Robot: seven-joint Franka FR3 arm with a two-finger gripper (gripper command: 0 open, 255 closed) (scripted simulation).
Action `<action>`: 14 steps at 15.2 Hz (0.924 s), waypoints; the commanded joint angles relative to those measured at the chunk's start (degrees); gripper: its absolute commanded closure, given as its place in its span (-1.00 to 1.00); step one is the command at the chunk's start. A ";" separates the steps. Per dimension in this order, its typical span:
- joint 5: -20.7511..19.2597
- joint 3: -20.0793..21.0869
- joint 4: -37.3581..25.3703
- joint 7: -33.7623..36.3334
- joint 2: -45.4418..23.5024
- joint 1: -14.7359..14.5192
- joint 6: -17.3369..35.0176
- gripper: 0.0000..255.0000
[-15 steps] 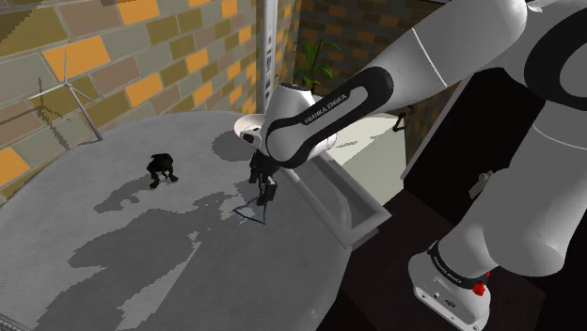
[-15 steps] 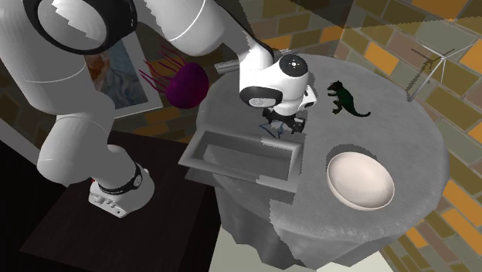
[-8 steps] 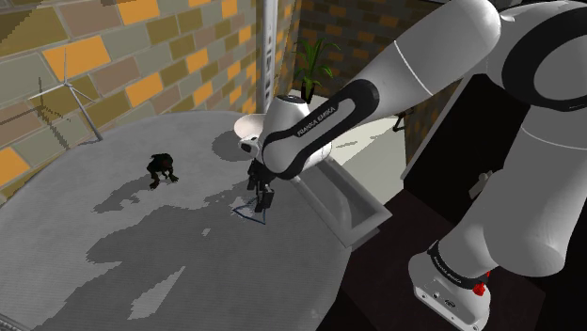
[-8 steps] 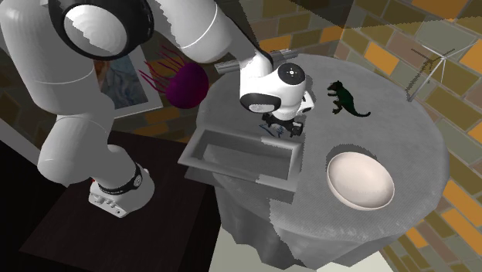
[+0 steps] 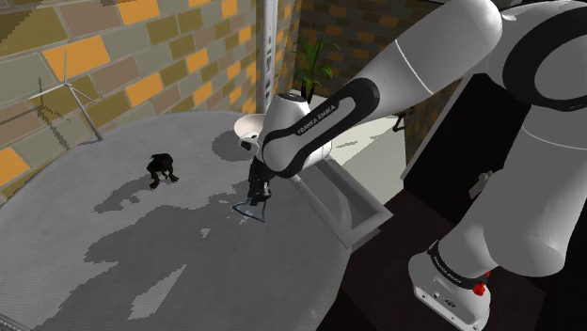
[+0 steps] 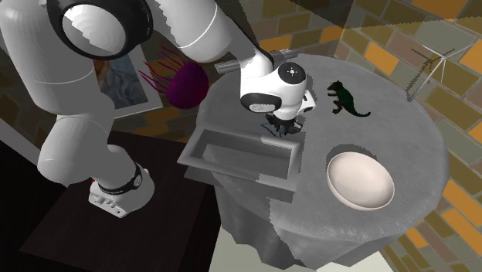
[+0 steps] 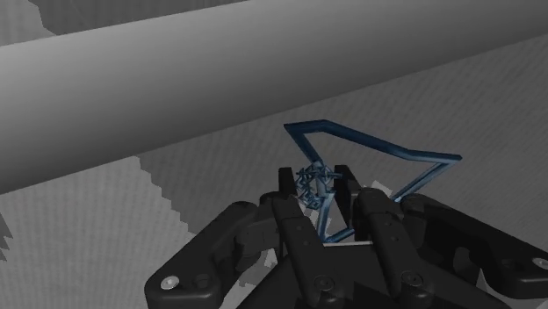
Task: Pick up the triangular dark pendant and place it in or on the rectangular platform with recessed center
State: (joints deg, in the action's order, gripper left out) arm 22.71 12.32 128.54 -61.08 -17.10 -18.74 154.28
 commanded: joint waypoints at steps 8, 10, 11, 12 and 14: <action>-0.16 0.06 0.17 0.26 0.38 -0.15 -0.96 1.00; -0.49 -0.09 0.14 0.81 1.70 -0.18 -2.28 1.00; -0.65 -0.16 0.11 1.08 2.34 -0.20 -2.95 1.00; -0.82 -0.22 0.06 1.34 2.98 -0.20 -3.61 1.00; -1.14 -0.34 -0.07 1.87 4.22 -0.21 -4.96 1.00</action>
State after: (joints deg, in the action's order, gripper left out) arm 21.72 12.01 128.48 -59.52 -13.46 -18.89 149.91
